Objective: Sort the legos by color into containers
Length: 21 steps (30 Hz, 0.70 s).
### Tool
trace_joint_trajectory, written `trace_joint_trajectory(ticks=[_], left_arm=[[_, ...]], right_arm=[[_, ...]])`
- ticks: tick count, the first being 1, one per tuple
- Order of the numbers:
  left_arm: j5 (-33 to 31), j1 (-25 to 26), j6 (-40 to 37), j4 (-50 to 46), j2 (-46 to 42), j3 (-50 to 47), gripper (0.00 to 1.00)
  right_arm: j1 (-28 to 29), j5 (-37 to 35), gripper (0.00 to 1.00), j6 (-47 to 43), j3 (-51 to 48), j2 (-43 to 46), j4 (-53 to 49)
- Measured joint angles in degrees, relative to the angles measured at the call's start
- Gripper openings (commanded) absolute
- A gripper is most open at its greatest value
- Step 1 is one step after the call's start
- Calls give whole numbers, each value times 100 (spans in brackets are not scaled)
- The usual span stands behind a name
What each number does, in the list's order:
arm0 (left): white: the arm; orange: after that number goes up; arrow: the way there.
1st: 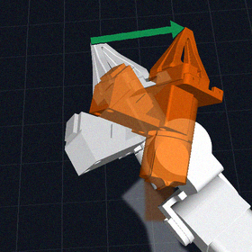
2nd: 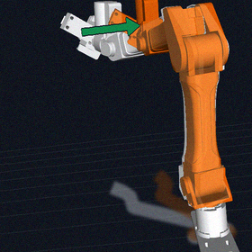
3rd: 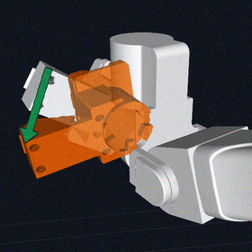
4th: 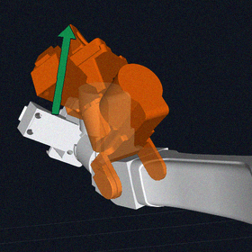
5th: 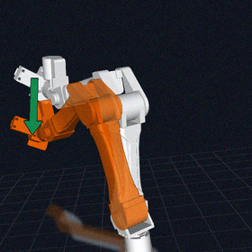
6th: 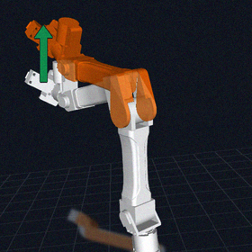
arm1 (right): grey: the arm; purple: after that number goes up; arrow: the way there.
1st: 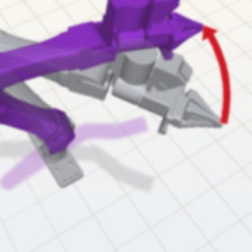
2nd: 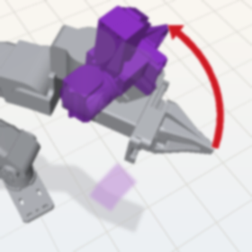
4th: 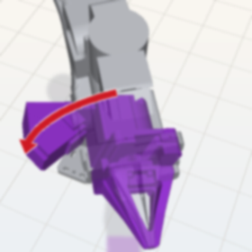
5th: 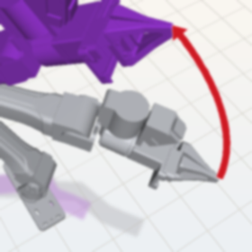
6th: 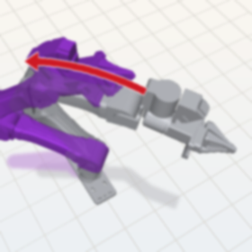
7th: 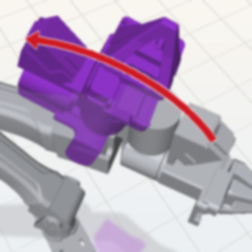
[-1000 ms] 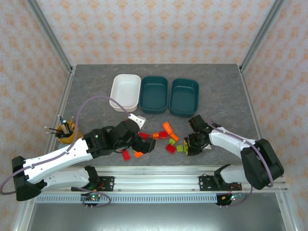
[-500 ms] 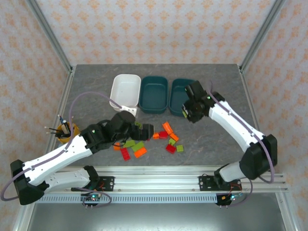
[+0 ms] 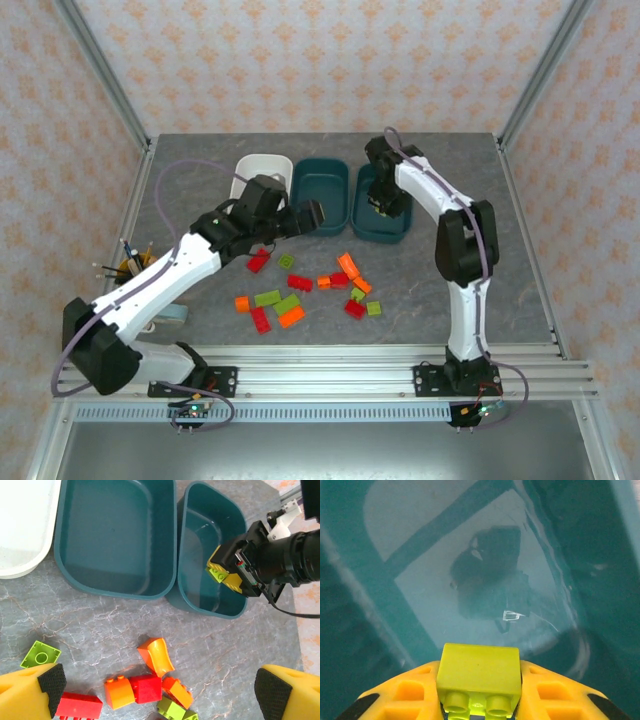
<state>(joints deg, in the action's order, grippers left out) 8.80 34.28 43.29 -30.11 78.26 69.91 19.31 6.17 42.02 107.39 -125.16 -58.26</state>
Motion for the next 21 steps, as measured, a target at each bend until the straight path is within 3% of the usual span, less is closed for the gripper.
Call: trace_joint_trajectory(ticks=[9, 14, 17, 21], left_arm=[[-4, -107, 31, -122, 240, 184, 99], [-195, -111, 44, -658, 197, 205, 99], [-411, -195, 31, -1095, 22, 155, 98], [-636, -420, -210, -1633, -424, -162, 98]], right_arm=[[-107, 122, 59, -393, 699, -737, -350], [-70, 90, 62, -560, 887, -590, -415], [74, -59, 62, -745, 710, -72, -313], [745, -76, 65, -1180, -667, 1759, 667]])
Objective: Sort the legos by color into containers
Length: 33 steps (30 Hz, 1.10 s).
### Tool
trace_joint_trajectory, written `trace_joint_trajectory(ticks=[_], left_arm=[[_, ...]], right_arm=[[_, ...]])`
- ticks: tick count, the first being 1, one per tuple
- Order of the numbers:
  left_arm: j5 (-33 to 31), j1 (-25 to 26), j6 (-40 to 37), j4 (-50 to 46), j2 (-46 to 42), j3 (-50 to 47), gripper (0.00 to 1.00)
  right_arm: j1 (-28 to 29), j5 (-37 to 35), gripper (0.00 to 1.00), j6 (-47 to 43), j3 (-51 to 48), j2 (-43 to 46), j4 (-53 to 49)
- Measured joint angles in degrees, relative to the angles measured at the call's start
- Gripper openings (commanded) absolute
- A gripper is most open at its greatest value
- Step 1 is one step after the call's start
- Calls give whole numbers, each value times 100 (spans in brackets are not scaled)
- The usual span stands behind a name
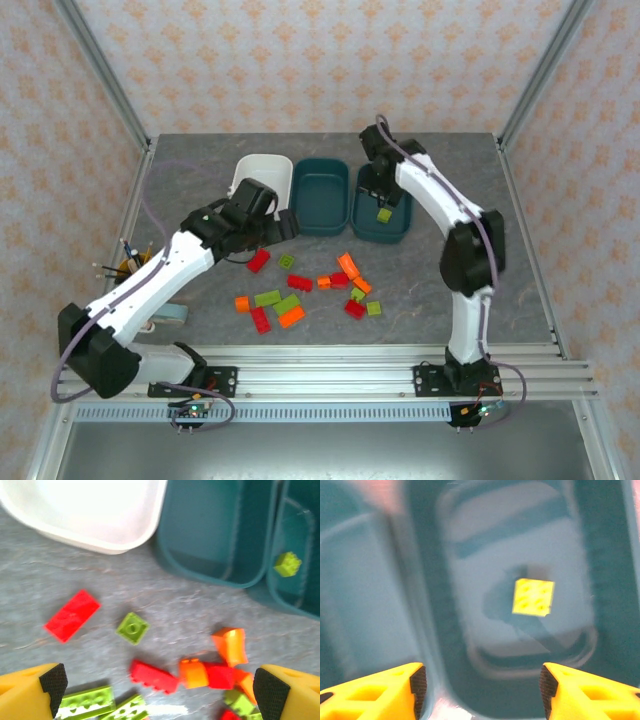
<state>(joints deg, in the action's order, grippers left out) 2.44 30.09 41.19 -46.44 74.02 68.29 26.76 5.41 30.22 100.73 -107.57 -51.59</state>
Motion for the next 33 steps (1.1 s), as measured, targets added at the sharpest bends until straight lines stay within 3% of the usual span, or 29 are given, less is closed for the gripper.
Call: trace_joint_trajectory(ticks=[6, 12, 20, 29, 33], left_arm=[[-105, -332, -901, -531, 205, -579, 97], [-146, -498, -1849, -638, 1158, -555, 94], [-129, -634, -2957, -570, 2236, -245, 85], [-74, -914, -3484, -240, 2944, 157, 74], [20, -914, -3606, -96, 3189, 251, 62]], right_arm=[[1517, 883, 70, -459, -2524, 2524, 2184], [2369, 968, 74, -708, -4809, 3344, 3672], [2426, 955, 73, -756, -5005, 3362, 4138], [2426, 918, 73, -756, -5003, 3362, 4181], [2426, 896, 73, -756, -4996, 3362, 4177]])
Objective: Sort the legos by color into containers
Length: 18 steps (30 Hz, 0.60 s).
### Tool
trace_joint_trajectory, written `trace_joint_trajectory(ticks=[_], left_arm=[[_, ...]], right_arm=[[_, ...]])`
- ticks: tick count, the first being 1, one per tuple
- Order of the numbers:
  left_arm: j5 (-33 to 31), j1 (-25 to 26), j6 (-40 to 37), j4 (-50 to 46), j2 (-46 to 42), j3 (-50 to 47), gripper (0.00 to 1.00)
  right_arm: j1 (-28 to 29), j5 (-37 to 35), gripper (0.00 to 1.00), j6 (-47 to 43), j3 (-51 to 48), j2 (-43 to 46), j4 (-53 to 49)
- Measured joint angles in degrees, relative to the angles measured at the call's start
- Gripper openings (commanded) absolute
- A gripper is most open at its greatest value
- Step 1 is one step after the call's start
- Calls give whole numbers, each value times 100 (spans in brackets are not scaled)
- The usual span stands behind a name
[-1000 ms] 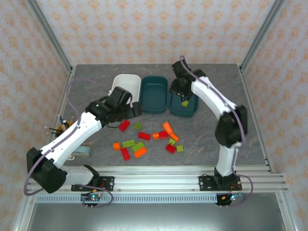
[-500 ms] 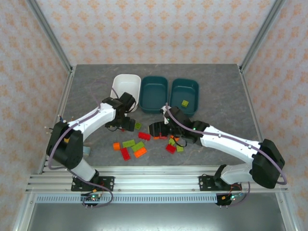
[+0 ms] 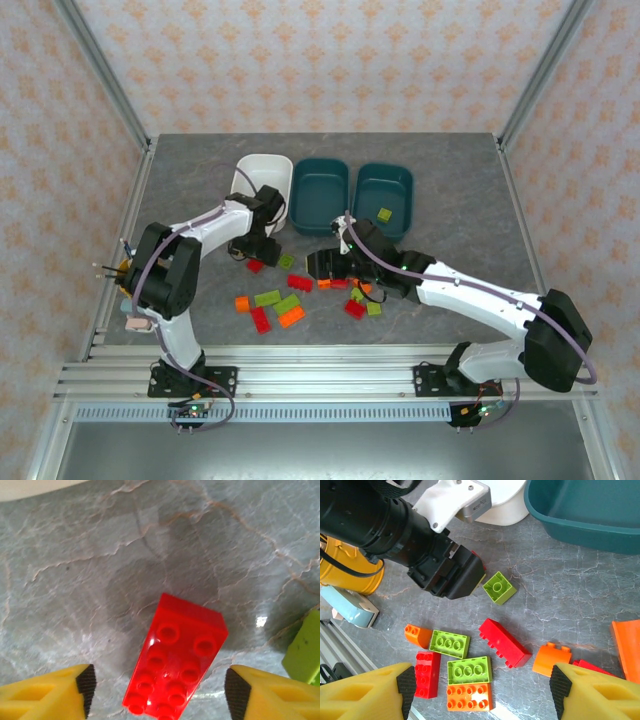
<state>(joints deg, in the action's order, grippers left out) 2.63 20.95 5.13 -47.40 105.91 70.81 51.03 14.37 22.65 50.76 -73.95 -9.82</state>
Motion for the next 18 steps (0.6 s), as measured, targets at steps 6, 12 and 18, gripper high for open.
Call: trace_joint_trajectory(ticks=[6, 12, 18], left_arm=[[48, 0, -48, 227, 205, 42, 44], [103, 0, 9, 339, 179, -17, 37], [120, 0, 155, 522, -15, -280, 34]], right_arm=[[0, -87, 73, 4, 68, 0, -20], [0, -162, 73, 57, 70, 0, -24], [0, -251, 72, 68, 70, 0, -26]])
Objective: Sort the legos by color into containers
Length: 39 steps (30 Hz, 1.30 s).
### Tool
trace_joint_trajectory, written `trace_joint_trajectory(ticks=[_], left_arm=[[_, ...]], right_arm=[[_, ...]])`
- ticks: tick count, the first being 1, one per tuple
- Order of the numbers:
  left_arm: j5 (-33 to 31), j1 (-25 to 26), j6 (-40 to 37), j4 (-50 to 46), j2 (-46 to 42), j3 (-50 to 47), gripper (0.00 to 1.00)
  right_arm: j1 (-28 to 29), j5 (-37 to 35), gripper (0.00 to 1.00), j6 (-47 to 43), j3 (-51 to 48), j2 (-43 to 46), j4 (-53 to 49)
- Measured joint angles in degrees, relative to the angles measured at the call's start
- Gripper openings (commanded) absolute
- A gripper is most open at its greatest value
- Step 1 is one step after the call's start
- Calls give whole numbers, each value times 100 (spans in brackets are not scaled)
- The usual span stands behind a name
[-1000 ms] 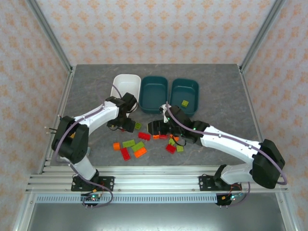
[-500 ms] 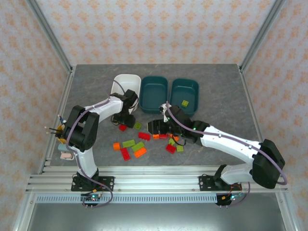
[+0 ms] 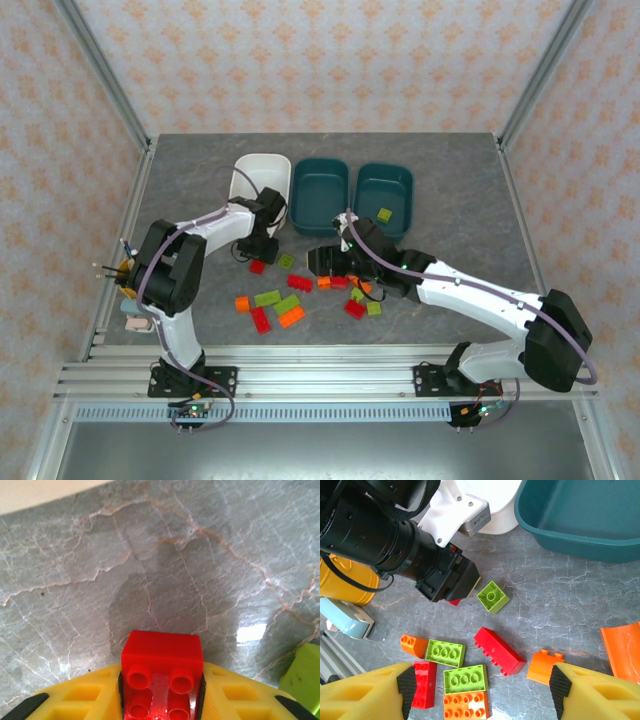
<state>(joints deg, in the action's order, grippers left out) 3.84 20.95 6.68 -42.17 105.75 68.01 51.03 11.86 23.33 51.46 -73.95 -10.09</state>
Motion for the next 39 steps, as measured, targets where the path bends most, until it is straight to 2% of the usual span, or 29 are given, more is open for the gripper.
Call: trace_joint_trajectory(ticks=[6, 10, 14, 17, 20, 24, 32, 36, 39], left_arm=[[2, 2, 240, -103, -297, -190, 32], [4, 4, 476, -476, -817, -55, 33], [20, 4, 721, -931, -1394, 566, 33], [24, -35, 852, -1176, -1421, 1283, 33], [17, -190, 920, -1370, -1025, 2076, 33], [-7, -468, 1025, -1471, 44, 3171, 33], [-140, -848, 1132, -1521, 2269, 4835, 35], [-149, -870, 1132, -1558, 2894, 5333, 38], [-131, -868, 1143, -1617, 3029, 5346, 45]], right_arm=[[0, -15, 72, -4, 46, -2, -42], [0, -166, 72, -7, 197, 11, -111], [0, -503, 73, -31, 221, 210, -94], [0, -811, 73, -59, 407, 258, -70], [-7, -1080, 74, -90, 863, 90, -37], [-50, -1294, 74, -92, 1532, -317, 35], [-339, -1362, 74, -44, 1773, -603, -107], [-411, -1362, 73, 7, 1773, -603, -367], [-461, -1373, 73, 22, 1773, -603, -678]])
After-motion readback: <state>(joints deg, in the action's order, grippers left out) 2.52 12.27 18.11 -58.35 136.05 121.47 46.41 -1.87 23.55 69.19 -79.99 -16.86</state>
